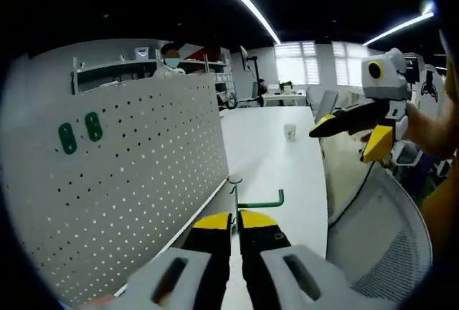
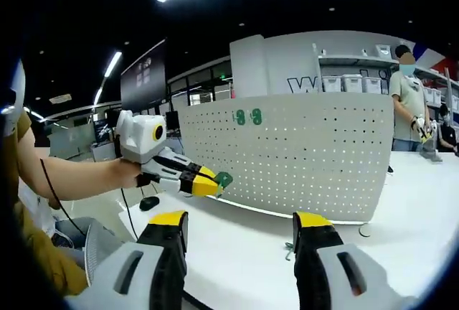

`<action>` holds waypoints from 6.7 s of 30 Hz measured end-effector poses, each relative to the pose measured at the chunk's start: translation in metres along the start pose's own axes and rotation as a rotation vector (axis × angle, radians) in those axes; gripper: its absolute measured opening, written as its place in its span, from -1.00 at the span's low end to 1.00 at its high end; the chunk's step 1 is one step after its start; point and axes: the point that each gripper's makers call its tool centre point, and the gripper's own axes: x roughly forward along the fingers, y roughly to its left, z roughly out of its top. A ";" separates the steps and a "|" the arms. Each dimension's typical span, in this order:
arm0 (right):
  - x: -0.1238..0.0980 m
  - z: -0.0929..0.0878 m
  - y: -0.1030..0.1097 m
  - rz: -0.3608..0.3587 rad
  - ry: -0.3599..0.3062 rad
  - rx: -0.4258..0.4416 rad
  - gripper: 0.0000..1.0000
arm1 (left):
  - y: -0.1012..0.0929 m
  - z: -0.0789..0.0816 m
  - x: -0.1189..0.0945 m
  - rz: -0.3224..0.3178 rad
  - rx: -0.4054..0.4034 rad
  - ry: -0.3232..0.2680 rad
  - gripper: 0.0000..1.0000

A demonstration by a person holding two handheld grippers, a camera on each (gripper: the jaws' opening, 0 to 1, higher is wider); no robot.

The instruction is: Insert the hook assembly into the mounting plate slot until the hook locks in place.

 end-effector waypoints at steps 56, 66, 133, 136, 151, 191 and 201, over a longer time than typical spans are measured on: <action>-0.005 0.110 0.078 0.182 -0.225 -0.135 -0.15 | -0.020 0.098 -0.096 0.215 -0.101 -0.493 -0.93; 0.010 0.114 0.089 0.205 -0.215 -0.135 -0.25 | -0.012 0.096 -0.095 0.223 -0.148 -0.544 -0.93; 0.044 0.138 0.108 0.265 -0.266 0.045 -0.94 | -0.014 0.129 -0.117 0.307 -0.059 -0.655 -0.93; 0.045 0.138 0.108 0.268 -0.266 0.044 -0.96 | -0.013 0.129 -0.116 0.303 -0.066 -0.653 -0.93; 0.046 0.138 0.106 0.262 -0.299 0.010 -0.98 | -0.013 0.129 -0.116 0.297 -0.087 -0.665 -0.91; 0.034 0.139 0.068 0.190 -0.334 0.037 -0.98 | 0.014 0.048 -0.090 0.398 -0.162 -0.336 -0.24; 0.034 0.135 0.050 0.157 -0.326 0.044 -0.98 | 0.020 0.016 -0.087 0.424 -0.193 -0.249 -0.09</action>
